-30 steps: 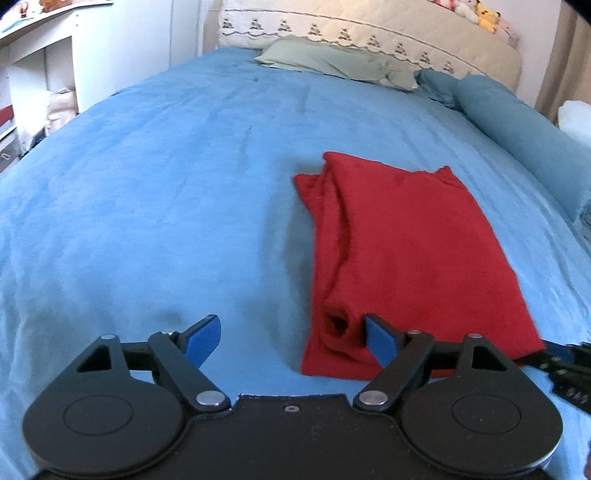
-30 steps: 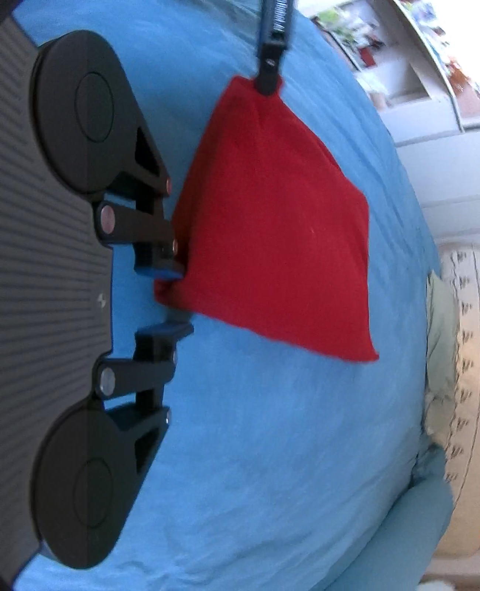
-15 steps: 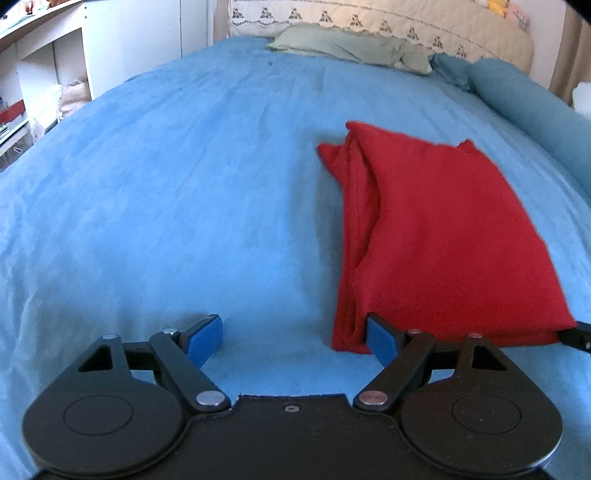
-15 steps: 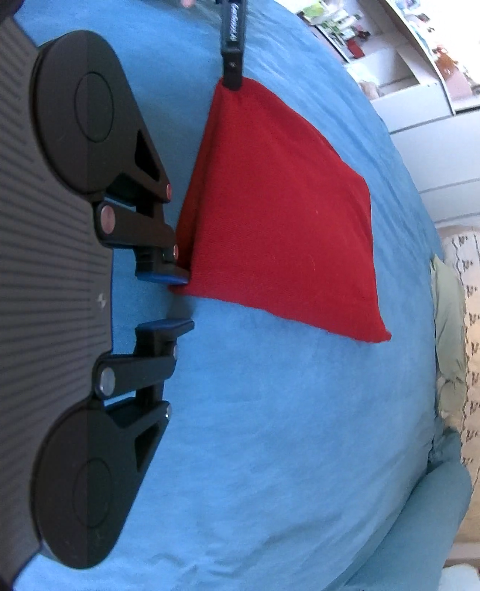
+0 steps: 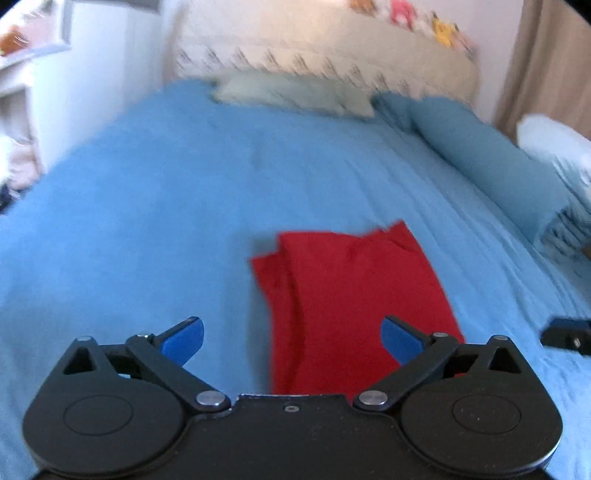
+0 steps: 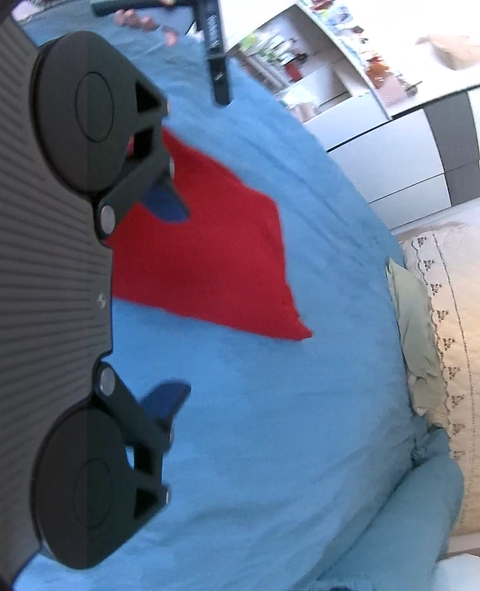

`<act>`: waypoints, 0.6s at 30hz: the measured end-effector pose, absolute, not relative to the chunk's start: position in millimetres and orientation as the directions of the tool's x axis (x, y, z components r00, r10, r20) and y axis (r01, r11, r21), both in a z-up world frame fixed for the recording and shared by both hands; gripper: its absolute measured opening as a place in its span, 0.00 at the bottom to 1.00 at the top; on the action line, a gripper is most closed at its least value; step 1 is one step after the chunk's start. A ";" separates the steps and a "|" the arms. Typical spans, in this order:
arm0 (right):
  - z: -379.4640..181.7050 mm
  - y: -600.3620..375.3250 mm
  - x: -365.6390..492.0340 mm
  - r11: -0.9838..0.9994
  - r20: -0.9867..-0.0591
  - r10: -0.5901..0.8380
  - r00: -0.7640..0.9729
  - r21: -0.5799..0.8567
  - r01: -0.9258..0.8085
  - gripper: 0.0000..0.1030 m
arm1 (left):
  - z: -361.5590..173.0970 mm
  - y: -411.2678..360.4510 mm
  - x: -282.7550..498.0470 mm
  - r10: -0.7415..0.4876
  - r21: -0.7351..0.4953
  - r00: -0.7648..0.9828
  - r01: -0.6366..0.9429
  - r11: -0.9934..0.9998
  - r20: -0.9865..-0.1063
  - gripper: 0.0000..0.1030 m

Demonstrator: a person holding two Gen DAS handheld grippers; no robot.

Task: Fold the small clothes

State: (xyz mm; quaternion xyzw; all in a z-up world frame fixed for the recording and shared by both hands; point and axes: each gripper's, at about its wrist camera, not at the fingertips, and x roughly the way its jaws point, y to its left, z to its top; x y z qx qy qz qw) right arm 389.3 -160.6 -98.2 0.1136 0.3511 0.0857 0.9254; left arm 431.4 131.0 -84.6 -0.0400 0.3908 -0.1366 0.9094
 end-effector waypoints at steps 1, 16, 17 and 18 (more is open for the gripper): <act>-96.2 -161.9 398.9 0.956 -0.633 0.249 0.733 0.283 -0.080 1.00 | -91.0 129.9 448.1 -0.298 -0.212 0.612 0.211 0.954 -0.733 1.00; -174.0 -144.4 503.5 0.935 -0.743 0.299 0.598 0.353 -0.030 0.92 | -174.5 126.8 524.3 -0.422 -0.420 0.431 0.106 0.901 -0.797 0.75; -177.4 -144.8 507.1 0.929 -0.741 0.309 0.596 0.369 -0.022 0.92 | -174.6 126.1 525.8 -0.429 -0.426 0.431 0.111 0.898 -0.794 0.70; -180.7 -144.6 510.3 0.924 -0.740 0.314 0.595 0.383 -0.011 0.90 | -175.1 123.7 525.7 -0.439 -0.433 0.426 0.117 0.894 -0.791 0.52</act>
